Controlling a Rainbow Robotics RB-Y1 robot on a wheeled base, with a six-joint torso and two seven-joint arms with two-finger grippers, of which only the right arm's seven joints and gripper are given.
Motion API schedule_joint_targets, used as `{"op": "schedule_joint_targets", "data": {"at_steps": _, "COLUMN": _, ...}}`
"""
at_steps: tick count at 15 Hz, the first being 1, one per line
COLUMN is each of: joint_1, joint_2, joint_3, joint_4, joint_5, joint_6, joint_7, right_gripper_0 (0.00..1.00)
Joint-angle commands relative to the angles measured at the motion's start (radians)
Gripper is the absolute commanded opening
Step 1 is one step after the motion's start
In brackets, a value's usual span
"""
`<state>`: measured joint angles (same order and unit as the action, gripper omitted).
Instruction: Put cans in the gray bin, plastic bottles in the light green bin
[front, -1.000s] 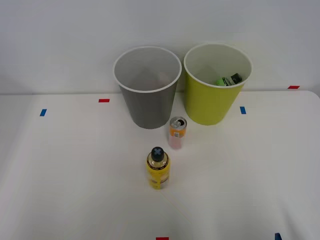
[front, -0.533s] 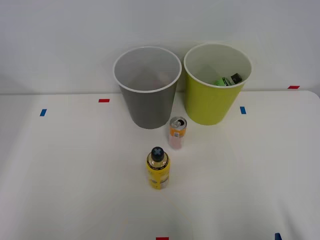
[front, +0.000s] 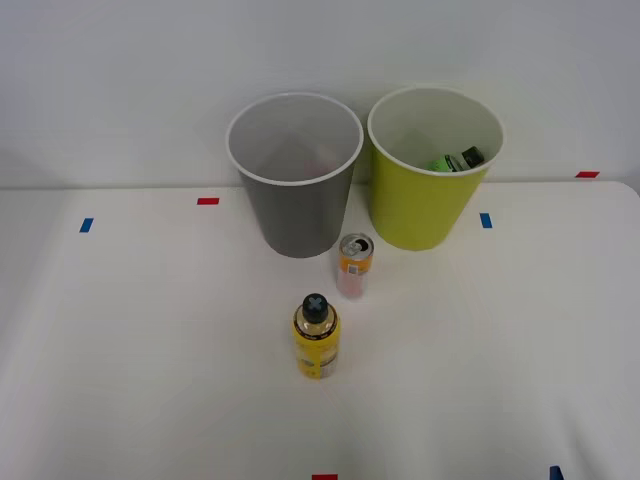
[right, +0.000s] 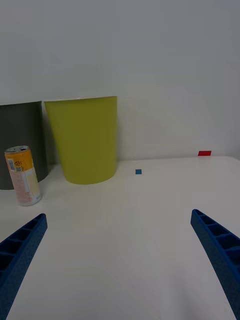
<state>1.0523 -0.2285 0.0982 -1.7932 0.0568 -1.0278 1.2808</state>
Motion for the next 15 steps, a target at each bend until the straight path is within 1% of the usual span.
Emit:
{"op": "schedule_joint_targets", "data": {"at_steps": 1, "joint_1": 0.000, "joint_2": 0.000, "joint_3": 0.000, "joint_4": 0.000, "joint_5": 0.000, "joint_6": 0.000, "joint_7": 0.000, "right_gripper_0": 1.00}}
{"op": "schedule_joint_targets", "data": {"at_steps": 15, "joint_1": 0.000, "joint_2": 0.000, "joint_3": 0.000, "joint_4": 0.000, "joint_5": 0.000, "joint_6": 0.000, "joint_7": 0.000, "right_gripper_0": 1.00}}
